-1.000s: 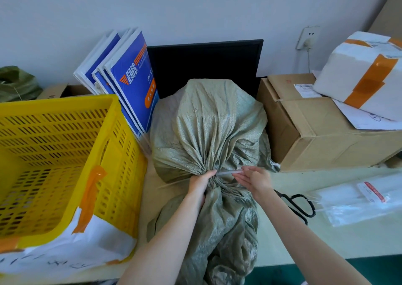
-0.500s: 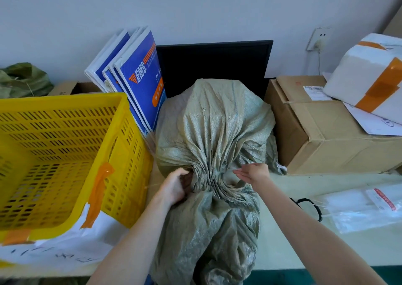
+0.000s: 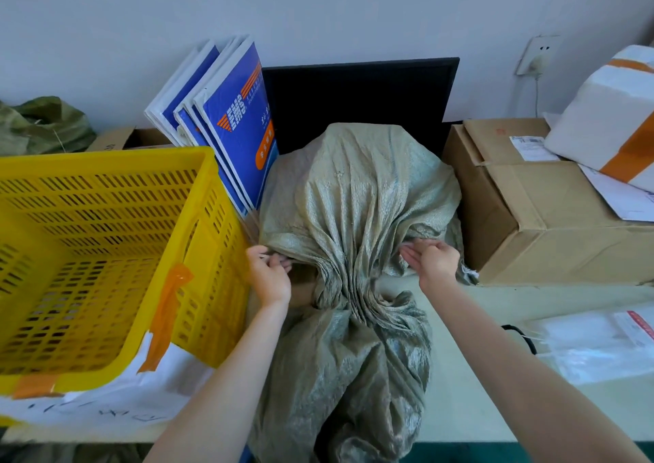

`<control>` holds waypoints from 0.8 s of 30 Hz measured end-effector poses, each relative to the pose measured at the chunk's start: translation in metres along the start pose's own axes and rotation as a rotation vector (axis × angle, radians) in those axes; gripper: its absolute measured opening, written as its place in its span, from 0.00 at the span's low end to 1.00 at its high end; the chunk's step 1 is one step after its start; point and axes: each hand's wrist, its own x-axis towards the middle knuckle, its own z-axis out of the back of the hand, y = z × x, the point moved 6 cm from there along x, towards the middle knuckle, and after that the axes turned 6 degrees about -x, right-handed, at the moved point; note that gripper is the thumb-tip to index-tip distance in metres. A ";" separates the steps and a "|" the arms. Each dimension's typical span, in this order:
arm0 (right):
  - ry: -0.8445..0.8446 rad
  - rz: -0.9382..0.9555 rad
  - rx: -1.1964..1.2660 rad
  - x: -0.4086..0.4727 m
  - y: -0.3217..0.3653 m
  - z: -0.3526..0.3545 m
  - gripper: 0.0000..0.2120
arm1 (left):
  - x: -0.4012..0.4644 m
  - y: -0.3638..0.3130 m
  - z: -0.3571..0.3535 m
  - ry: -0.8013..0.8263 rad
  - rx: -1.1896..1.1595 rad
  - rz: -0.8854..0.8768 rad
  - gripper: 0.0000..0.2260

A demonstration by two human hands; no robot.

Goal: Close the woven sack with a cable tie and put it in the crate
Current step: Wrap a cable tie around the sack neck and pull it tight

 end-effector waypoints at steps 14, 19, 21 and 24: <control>0.127 0.920 -0.844 -0.047 0.070 -0.036 0.05 | 0.001 -0.066 -0.032 0.285 0.075 -0.367 0.09; 0.118 0.972 -0.906 -0.052 0.093 -0.052 0.07 | 0.001 -0.082 -0.043 0.425 0.152 -0.446 0.03; 0.135 0.978 -0.878 -0.056 0.102 -0.061 0.07 | 0.000 -0.092 -0.053 0.499 0.107 -0.442 0.02; 0.190 1.002 -0.856 -0.061 0.106 -0.074 0.06 | -0.004 -0.099 -0.074 0.615 0.034 -0.364 0.03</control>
